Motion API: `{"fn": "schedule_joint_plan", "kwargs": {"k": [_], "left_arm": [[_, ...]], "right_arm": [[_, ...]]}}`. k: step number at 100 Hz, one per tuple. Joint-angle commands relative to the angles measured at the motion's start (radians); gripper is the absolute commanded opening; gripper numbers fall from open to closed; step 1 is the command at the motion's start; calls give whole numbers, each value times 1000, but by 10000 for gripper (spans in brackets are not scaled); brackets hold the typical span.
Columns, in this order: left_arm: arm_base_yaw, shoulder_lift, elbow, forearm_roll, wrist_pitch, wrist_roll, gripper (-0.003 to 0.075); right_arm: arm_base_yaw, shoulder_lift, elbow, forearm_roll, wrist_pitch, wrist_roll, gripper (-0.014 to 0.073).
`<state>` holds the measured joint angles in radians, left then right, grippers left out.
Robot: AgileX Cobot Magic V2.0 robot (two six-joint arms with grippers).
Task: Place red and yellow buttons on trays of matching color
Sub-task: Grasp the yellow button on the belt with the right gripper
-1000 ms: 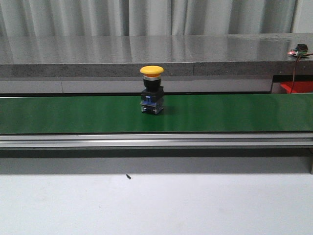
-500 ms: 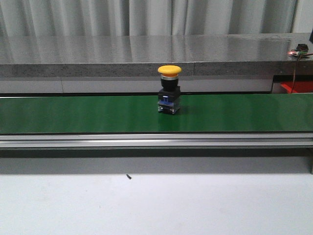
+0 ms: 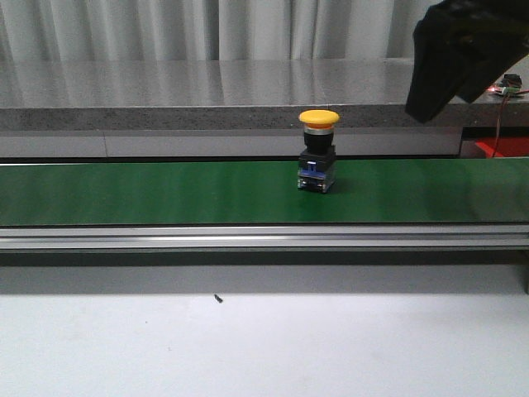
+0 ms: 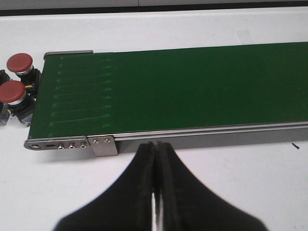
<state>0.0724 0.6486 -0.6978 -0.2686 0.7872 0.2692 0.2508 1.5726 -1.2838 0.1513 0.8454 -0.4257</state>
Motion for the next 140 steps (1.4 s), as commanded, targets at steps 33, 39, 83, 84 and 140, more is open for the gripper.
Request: {"fn": "schedule_joint_plan", "kwargs": {"k": [33,39,83,84,140], "left_arm": [[-7,-2,-25,-19,-72,3,-20],[-7,-2,-25,-19,-72,3,-20],[-7,-2,-25,-19,-74,3,-20],[-7,-2,-25,-19,-74,3,-20],[-7,-2,-25,-19,-74,3,-20]], "right_arm": [[30,86,-56,107,-124,-104,560],[30,97,-68,140,-132,-122,560],[30,182,-110,211,-188,-150,375],[30,182,-110,211,-188,-150,363],[-62,43,-101,211,-122,-134,176]]}}
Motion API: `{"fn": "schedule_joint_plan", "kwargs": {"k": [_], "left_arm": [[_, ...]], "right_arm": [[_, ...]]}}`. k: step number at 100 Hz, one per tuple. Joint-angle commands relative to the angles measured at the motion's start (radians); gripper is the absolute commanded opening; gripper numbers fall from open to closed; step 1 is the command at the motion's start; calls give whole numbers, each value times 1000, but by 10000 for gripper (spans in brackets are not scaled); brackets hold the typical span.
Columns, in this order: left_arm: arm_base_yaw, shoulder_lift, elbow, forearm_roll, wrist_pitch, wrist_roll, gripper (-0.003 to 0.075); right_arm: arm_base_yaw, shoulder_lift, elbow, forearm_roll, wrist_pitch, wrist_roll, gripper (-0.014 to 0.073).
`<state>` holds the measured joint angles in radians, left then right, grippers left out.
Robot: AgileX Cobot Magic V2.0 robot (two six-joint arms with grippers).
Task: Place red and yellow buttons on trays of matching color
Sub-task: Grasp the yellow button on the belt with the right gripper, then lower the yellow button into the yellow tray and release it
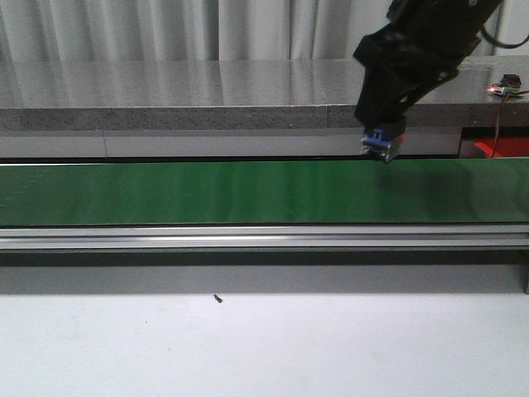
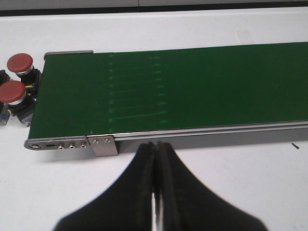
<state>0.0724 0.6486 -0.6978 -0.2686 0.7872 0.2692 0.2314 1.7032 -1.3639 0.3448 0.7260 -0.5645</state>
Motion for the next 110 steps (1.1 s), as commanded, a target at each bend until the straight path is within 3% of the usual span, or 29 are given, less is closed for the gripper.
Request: {"fn": "schedule_joint_plan", "kwargs": {"k": [1,45,73,110], "left_arm": [[-7,-2,-25,-19,-74,3,-20],[-7,-2,-25,-19,-74,3,-20],[-7,-2,-25,-19,-74,3,-20],[-7,-2,-25,-19,-74,3,-20]], "right_arm": [[-50,-92,-20,17,-2,7,176],[-372,-277,176,18,-56,55,176],[-599,-281,200,17,-62,209,176],[-745,-256,242,18,-238,240,176]]}}
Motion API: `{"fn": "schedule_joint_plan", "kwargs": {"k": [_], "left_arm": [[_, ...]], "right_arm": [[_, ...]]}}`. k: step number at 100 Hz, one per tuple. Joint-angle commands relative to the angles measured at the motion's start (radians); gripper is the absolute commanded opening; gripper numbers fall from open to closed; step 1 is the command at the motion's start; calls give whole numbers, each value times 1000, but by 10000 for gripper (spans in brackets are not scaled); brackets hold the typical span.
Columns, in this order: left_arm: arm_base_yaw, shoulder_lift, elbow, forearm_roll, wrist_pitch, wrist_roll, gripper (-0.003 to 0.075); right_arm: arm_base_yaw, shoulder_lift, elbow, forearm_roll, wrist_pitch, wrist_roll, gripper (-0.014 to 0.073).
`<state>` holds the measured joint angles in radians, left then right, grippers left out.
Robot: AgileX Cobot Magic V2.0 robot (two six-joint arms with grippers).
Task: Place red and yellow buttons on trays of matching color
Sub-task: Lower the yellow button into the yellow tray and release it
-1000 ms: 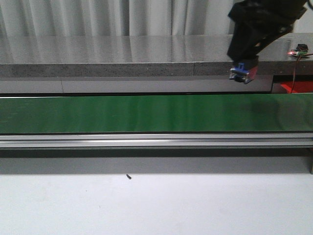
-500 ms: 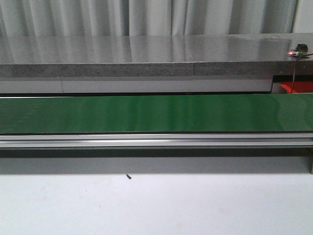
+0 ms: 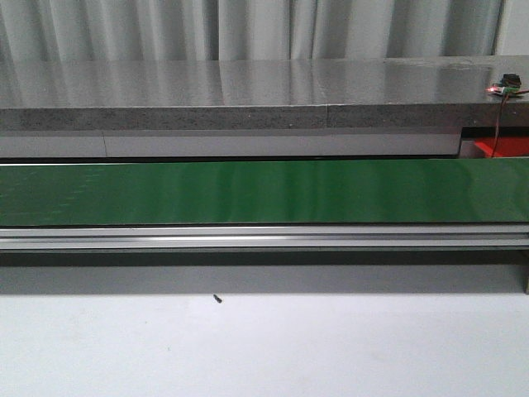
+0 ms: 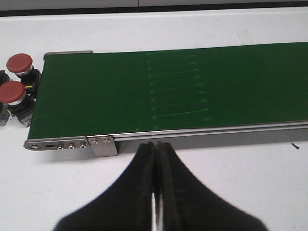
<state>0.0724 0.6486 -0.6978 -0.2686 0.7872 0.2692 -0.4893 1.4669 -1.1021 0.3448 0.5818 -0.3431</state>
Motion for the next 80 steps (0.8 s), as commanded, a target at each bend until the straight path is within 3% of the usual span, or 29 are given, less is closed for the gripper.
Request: {"fn": "schedule_joint_plan", "kwargs": {"k": [1,80], "left_arm": [[-7,-2,-25,-19,-74,3,-20],[-7,-2,-25,-19,-74,3,-20]], "right_arm": [[-28,-19,-20,18,-98,24,176],[-63,208,-20,-11,-197,36,169]]}}
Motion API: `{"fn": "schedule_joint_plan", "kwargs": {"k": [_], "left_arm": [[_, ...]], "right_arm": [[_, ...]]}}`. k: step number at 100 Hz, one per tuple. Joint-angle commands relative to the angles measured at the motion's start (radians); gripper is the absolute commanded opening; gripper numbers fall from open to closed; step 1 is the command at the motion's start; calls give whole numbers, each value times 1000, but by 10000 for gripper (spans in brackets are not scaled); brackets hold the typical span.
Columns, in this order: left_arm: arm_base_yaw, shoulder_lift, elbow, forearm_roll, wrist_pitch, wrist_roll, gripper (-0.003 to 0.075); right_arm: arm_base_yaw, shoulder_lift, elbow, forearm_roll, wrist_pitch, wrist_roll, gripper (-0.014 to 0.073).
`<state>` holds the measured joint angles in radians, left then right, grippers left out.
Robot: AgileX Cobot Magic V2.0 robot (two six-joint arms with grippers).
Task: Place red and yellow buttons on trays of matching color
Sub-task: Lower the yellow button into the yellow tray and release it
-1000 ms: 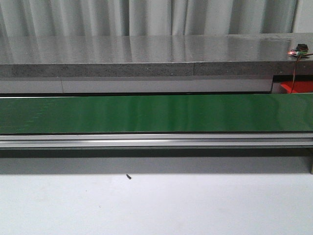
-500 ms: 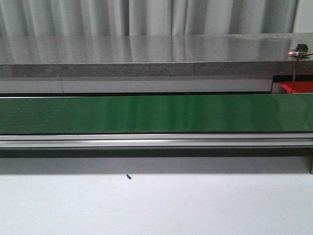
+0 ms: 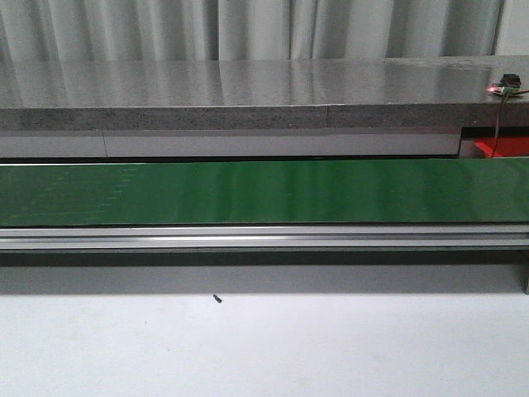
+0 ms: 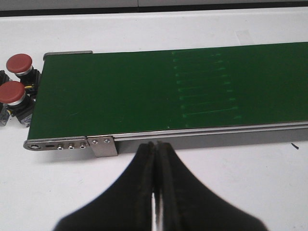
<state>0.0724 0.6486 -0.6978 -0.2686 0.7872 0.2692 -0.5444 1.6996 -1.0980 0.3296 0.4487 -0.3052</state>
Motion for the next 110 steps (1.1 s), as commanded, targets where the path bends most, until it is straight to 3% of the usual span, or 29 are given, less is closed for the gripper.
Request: {"fn": "schedule_joint_plan", "kwargs": {"k": [1,46,52,65,72,110], "left_arm": [[-7,-2,-25,-19,-74,3,-20],[-7,-2,-25,-19,-74,3,-20],[-7,-2,-25,-19,-74,3,-20],[-7,-2,-25,-19,-74,3,-20],[-7,-2,-25,-19,-74,3,-20],[-7,-2,-25,-19,-74,3,-20]], "right_arm": [[-9,-23,-24,4,-67,-2,169],[-14,64,-24,-12,-74,-2,190],[-14,64,-24,-28,-74,-4,248],[-14,64,-24,-36,-68,-4,493],[-14,64,-24,-36,-65,-4,554],[-9,-53,-17,-38,-43,-4,428]]}}
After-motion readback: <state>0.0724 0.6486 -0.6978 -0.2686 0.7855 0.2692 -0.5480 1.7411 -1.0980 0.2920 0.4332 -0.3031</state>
